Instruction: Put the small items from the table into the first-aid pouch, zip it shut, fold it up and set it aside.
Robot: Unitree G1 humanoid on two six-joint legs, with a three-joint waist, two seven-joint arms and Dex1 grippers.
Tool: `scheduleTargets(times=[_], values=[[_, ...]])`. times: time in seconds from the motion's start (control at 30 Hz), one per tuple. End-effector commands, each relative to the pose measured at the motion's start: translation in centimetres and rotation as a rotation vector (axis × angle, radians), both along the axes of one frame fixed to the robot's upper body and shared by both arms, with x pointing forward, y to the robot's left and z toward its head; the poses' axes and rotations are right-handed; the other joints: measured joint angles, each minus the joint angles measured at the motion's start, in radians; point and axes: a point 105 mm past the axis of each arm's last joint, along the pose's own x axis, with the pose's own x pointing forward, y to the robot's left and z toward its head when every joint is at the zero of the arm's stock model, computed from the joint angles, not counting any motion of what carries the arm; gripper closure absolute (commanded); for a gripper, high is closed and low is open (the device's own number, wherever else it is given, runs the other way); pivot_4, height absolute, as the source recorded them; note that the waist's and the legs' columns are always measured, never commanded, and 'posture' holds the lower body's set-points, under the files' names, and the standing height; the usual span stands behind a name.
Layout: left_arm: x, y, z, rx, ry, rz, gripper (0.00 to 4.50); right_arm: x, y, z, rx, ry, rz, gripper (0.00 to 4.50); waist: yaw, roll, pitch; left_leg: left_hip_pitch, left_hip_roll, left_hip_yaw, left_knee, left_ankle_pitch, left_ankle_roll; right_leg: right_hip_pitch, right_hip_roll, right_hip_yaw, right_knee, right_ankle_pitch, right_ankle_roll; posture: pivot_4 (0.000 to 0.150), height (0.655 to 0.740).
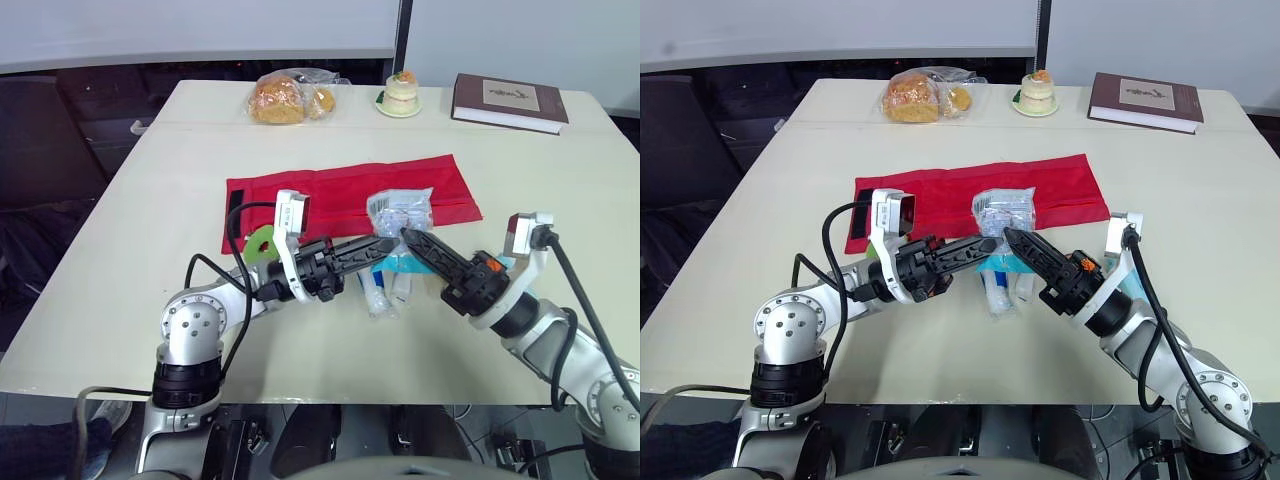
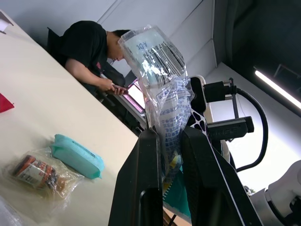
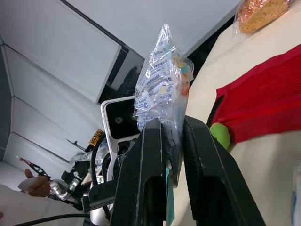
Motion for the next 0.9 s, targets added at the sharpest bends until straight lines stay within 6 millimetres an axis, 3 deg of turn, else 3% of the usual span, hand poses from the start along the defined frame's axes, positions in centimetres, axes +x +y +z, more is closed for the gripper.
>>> scheduleTargets(times=[0.03,0.23,0.33,0.43,0.5,0.73,0.9], values=[[0.8,0.4,-0.1,0.02,-0.011,0.07,3.38,-0.7,0.2,1.1,0.017,-0.048,0.015,4.47,0.0,0.0,0.0,0.0,0.0,0.0,0.0,0.0,0.0,0.0,0.0,0.0,0.0,0.0,0.0,0.15,0.7289],[0.8,1.7,-0.4,0.096,-0.054,0.087,1.46,-0.5,-0.8,0.7,-0.004,-0.039,-0.017,4.47,0.0,0.0,0.0,0.0,0.0,0.0,0.0,0.0,0.0,0.0,0.0,0.0,0.0,0.0,0.0,0.15,0.7289],[1.0,2.8,-0.8,0.197,-0.127,0.116,0.06,-0.4,-1.4,0.2,-0.032,-0.032,-0.041,4.47,0.0,0.0,0.0,0.0,0.0,0.0,0.0,0.0,0.0,0.0,0.0,0.0,0.0,0.0,0.0,0.15,0.7289],[3.1,5.2,-1.0,0.348,-0.254,0.247,0.06,-0.6,-1.9,-0.9,-0.101,-0.026,-0.06,4.47,0.002,0.0,0.0,0.0,0.0,0.001,0.0,0.0,0.0,0.0,0.001,0.0,-0.001,0.0,0.0,0.15,0.7289],[5.5,7.9,-1.2,0.502,-0.351,0.408,0.06,-0.9,-1.9,-1.5,-0.157,-0.04,-0.067,4.47,0.002,0.0,0.0,0.0,0.0,0.001,-0.001,0.0,0.0,-0.001,0.001,0.001,-0.001,0.0,0.0,0.15,0.7289],[10.9,15.1,-2.8,1.01,-0.654,0.715,0.06,-1.3,-1.8,-2.2,-0.214,-0.07,-0.091,4.47,0.004,0.0,0.001,-0.001,0.001,0.002,-0.002,0.0,0.0,-0.002,0.002,0.002,-0.003,0.0,0.0,0.15,0.7289],[13.4,17.4,-2.6,1.166,-0.737,0.833,0.06,-1.3,-1.6,-2.3,-0.218,-0.078,-0.097,4.47,0.003,-0.004,0.003,-0.003,0.001,0.001,-0.002,0.0,0.001,-0.002,0.0,0.001,-0.004,0.001,0.003,0.15,0.7289]])
